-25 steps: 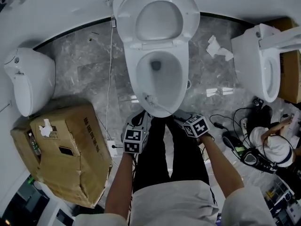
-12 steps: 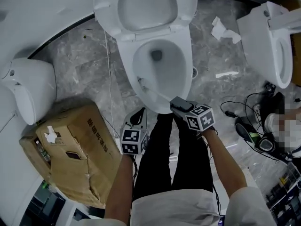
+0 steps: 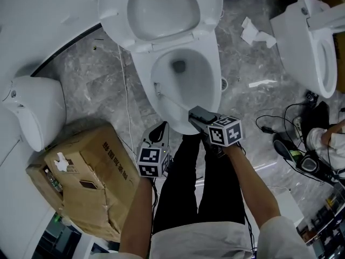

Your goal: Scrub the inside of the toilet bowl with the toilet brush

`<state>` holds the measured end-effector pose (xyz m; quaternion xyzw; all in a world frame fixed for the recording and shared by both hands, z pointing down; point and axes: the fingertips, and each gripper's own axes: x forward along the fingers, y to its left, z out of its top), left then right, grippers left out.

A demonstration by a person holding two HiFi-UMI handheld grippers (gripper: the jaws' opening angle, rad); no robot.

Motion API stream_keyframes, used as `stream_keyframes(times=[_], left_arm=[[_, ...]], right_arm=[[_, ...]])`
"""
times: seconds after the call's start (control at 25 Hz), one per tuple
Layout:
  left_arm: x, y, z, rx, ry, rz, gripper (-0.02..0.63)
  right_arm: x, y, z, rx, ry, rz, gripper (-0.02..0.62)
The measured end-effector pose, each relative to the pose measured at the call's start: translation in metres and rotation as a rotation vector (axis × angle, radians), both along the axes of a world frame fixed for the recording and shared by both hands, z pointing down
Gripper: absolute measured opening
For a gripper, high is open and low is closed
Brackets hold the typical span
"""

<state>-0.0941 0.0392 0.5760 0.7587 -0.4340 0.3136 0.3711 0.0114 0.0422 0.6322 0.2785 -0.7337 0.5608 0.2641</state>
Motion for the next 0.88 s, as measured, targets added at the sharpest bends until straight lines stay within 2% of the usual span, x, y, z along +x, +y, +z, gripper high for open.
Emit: stream_keyframes(times=[0.32, 0.44, 0.88], left_arm=[[-0.008, -0.003, 0.009, -0.012, -0.004, 0.019, 0.028], [-0.011, -0.002, 0.011, -0.021, 0.001, 0.015, 0.028], [-0.025, -0.024, 0.016, -0.021, 0.009, 0.031, 0.028]], right_arm=[[-0.012, -0.043, 0.005, -0.031, -0.047, 0.105, 0.193], [-0.011, -0.054, 0.009, -0.088, -0.086, 0.206, 0.195], [-0.015, -0.078, 0.009, -0.249, -0.196, 0.483, 0.198]])
